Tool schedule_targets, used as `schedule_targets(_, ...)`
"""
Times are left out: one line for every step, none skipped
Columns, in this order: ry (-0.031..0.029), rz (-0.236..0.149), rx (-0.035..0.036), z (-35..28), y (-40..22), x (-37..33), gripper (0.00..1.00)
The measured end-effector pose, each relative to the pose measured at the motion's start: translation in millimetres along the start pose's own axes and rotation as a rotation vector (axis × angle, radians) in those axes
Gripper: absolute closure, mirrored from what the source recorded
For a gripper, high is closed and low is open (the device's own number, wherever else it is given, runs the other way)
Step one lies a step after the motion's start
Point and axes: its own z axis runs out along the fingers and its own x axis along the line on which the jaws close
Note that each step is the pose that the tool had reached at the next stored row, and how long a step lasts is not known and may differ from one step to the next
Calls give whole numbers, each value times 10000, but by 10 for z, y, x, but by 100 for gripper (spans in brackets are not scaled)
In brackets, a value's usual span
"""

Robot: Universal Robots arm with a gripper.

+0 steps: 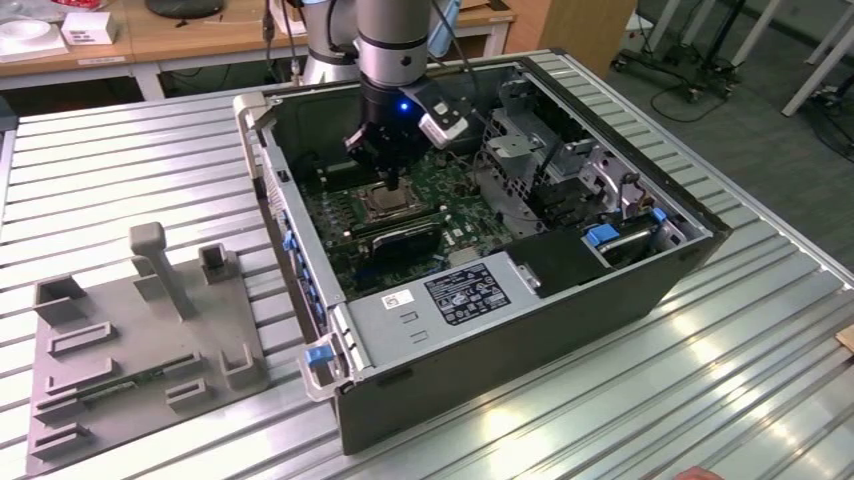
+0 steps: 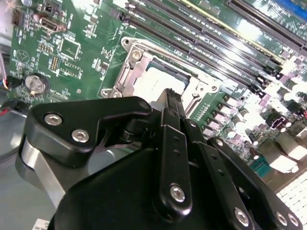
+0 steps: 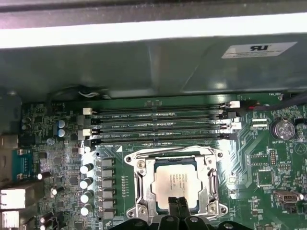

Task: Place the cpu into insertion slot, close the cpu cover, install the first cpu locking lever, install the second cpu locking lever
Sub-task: 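Install the second cpu locking lever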

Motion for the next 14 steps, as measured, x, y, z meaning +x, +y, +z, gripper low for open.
schedule_targets(3,-102,-6,0,0,-3,90)
schedule_targets(7,-200,-10,0,0,-6,90)
schedule_targets(7,-248,-12,1,0,-8,90)
schedule_targets(8,-247,-13,1,1,-8,90)
schedule_targets(8,-251,-13,1,1,-8,90)
schedule_targets(8,-252,-13,1,1,-8,90)
schedule_targets(8,-253,-13,1,0,-8,90)
schedule_targets(8,-253,-13,1,0,-8,90)
schedule_targets(8,-253,-13,1,0,-9,90)
schedule_targets(8,-253,-14,1,1,-8,90)
schedule_targets(8,-256,-14,1,0,-8,90)
schedule_targets(8,-259,-14,1,1,-8,90)
schedule_targets(8,-260,-14,1,1,-9,90)
schedule_targets(8,-260,-14,1,1,-9,90)
